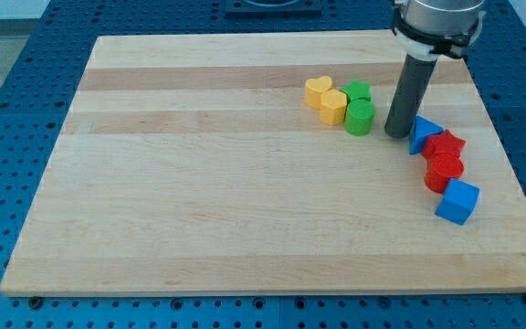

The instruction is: Push the group of blocks up and right a bit

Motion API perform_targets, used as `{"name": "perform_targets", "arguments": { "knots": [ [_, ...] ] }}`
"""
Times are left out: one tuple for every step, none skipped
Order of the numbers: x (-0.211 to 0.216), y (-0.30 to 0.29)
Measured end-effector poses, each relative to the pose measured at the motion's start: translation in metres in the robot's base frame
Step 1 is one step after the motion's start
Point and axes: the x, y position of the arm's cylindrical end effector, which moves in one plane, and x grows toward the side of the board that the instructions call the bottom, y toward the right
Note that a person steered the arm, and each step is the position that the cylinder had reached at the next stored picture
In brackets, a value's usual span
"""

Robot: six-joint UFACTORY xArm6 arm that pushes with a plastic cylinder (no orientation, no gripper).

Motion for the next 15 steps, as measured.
{"name": "perform_targets", "arguments": {
  "knots": [
    [0.0, 0.0],
    [-0.009, 0.0],
    [-0.046, 0.015],
    [-0.048, 0.071],
    [-0.029, 0.093],
    [-0.008, 0.088],
    [0.009, 0.057],
    [0.028, 0.028],
    [0.035, 0.009],
    [0.024, 0.018],
    [0.004, 0.028],
    [0.014, 0.023],
    [0.035, 0.011],
    [0.035, -0.006],
    [0.024, -0.012]
  ]
}}
